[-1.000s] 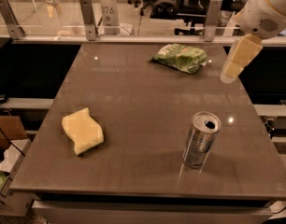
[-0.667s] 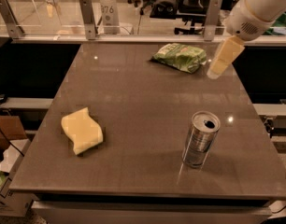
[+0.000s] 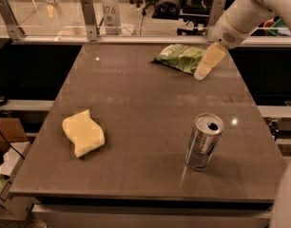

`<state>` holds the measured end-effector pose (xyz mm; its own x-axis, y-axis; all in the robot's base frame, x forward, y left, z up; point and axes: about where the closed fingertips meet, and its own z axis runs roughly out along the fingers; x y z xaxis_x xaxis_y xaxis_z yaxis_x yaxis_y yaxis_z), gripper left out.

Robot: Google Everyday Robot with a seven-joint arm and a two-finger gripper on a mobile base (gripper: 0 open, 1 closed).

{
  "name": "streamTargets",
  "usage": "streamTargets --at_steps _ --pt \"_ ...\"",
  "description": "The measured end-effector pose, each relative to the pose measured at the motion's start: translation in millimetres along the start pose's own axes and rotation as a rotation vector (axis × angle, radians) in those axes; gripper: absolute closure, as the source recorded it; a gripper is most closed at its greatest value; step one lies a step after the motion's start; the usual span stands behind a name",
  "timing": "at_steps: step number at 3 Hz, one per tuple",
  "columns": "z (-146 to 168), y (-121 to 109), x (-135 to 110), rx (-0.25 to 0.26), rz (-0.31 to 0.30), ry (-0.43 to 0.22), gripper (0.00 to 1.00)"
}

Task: Move green jalapeno chip bag near redbull can

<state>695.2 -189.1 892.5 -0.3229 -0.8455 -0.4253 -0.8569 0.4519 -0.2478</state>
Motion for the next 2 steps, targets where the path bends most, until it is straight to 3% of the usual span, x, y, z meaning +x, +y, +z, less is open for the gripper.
streamTargets --at_steps 2 --pt "50 -24 -1 -0.018 0.104 0.027 0.0"
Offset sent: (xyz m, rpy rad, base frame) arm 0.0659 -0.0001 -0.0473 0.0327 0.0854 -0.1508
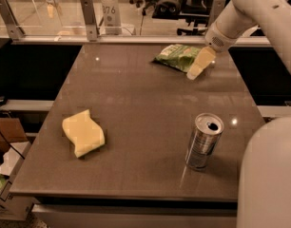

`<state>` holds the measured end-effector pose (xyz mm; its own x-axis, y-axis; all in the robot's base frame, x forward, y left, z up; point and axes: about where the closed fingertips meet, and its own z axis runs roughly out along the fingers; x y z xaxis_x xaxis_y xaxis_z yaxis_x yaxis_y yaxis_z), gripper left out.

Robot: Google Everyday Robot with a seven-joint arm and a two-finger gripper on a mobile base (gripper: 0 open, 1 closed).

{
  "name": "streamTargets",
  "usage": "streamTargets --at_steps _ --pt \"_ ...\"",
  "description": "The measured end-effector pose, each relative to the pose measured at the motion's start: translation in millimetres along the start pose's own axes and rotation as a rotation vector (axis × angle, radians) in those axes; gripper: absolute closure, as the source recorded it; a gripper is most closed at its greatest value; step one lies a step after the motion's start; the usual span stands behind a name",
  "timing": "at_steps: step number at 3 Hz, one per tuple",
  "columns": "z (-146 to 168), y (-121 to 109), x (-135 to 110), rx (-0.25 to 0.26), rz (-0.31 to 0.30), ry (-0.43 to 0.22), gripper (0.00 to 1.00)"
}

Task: Move green jalapeno chip bag near redbull can

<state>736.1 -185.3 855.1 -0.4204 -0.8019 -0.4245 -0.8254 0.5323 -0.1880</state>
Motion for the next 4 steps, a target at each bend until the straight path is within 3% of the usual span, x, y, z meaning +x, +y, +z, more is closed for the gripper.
streamTargets --at_steps 1,2,4 --pt "14 -5 -3 -0.011 0.027 0.013 0.0" --pt "22 -7 -7 -0.02 0.044 0.015 0.17" --pt "15 -1 -14 -0.044 0.042 -0.013 0.64"
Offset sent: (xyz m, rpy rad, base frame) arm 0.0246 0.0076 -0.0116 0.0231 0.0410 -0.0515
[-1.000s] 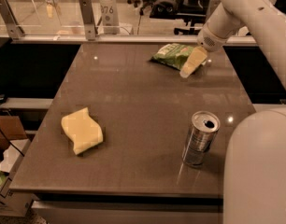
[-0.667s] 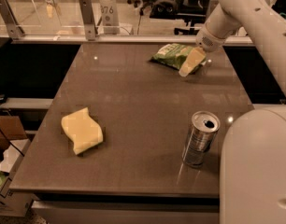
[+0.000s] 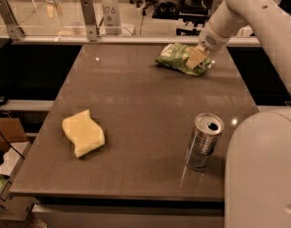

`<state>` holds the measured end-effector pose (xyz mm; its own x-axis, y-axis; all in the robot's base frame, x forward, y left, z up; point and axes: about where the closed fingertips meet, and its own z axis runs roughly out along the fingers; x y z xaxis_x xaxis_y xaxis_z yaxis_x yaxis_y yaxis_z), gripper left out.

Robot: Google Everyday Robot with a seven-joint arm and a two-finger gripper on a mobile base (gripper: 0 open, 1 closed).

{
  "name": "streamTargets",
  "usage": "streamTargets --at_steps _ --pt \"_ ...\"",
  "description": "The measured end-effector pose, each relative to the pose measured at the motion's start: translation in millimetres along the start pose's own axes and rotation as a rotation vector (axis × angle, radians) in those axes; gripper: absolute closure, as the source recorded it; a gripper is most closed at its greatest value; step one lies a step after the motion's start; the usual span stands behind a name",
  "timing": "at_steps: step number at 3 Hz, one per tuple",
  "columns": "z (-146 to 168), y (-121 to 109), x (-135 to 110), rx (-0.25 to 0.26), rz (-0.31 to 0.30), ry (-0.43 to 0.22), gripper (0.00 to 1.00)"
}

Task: Move green jalapeno chip bag near redbull can

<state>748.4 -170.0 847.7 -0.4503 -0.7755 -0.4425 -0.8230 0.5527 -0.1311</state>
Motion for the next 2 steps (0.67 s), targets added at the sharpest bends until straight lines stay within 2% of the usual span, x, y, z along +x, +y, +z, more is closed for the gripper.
streamTargets --at_steps 1,2 --pt "-16 13 -3 -0.019 -0.022 -0.004 0.87" --pt "-40 34 -2 -0.049 -0.057 -0.001 1.0"
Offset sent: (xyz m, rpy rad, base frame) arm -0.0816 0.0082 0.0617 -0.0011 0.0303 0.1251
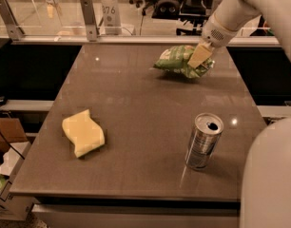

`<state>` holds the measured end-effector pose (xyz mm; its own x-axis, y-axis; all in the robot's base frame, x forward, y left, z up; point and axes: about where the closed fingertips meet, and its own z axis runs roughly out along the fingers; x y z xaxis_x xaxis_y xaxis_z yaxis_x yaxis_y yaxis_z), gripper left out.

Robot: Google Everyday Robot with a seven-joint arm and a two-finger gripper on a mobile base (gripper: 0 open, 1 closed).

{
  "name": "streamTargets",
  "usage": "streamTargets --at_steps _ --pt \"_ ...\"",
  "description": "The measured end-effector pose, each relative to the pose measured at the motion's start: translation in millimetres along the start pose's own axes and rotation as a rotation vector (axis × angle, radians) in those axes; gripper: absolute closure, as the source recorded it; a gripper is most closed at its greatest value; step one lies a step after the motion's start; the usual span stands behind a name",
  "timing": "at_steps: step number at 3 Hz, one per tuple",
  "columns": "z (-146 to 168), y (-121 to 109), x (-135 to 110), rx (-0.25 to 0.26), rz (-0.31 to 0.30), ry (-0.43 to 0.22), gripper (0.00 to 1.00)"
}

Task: Move green jalapeno chip bag near redbull can

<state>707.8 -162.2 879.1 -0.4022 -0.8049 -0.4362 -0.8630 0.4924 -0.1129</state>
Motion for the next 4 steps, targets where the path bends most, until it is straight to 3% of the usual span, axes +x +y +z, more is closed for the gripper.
streamTargets --at_steps 2,4 --pt "-48 64 31 -0.064 -0.062 0.05 1.0" --pt "-90 117 77 -0.096 -0.081 0.058 1.0"
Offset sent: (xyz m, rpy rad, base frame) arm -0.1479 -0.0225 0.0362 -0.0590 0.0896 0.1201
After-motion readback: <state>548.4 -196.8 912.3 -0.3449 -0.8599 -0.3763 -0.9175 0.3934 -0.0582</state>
